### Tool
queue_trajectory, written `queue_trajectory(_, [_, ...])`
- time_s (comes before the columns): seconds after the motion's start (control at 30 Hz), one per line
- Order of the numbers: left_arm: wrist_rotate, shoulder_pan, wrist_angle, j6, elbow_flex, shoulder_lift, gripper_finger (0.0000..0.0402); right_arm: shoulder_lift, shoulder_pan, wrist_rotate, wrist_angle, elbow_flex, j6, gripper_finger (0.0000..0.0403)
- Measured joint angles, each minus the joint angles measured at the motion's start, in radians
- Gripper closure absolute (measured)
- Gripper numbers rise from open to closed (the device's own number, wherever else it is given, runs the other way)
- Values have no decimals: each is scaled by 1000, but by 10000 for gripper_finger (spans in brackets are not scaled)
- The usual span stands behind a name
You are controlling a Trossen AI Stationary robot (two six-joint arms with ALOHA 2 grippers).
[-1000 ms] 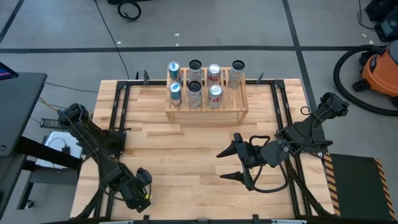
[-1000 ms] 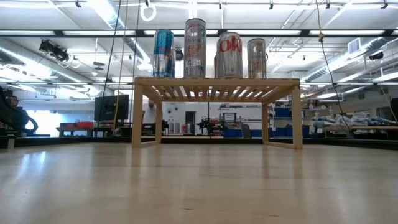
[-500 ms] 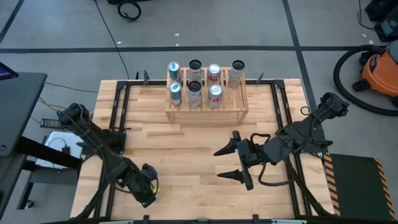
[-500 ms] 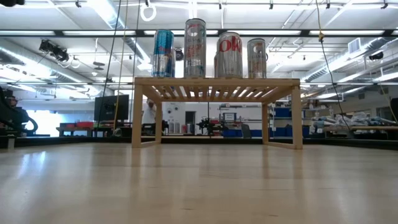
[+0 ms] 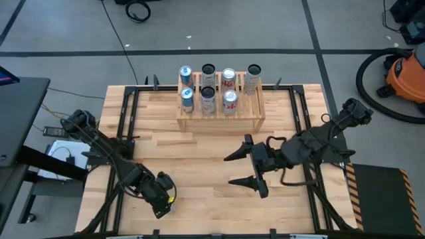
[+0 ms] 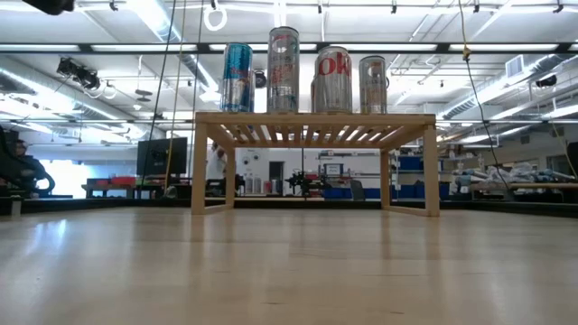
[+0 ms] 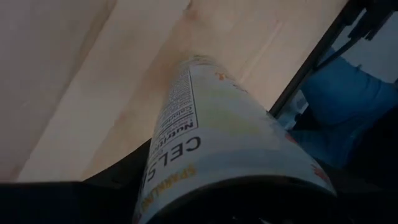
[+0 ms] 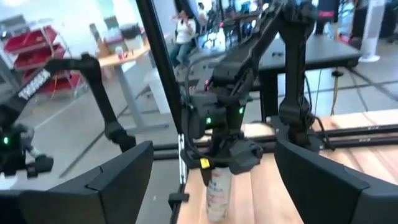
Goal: Place canned beverage on shelf
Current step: Put the white and yellow soda can on the shelf aligned with the white and yellow soda can
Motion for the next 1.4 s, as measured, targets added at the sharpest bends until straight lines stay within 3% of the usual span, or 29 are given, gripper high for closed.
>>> queue_trajectory(0.17, [0,24,1,52,0,0,142,0,-41,-131,-20,0,-1,58])
queue_trajectory(0.7, [23,74,0,149,0,-2,143,0,-53,-164,16,0,-161,57])
queue_trajectory(0.97, [23,98,1,203,0,-2,143,-1,-53,-167,36,0,-89,57])
queue_trajectory(1.07, [24,100,1,233,0,-2,143,-1,-52,-167,-43,0,-83,57])
queue_trajectory(1.4, [18,109,-5,380,19,-2,143,162,-58,-183,-84,0,-81,58])
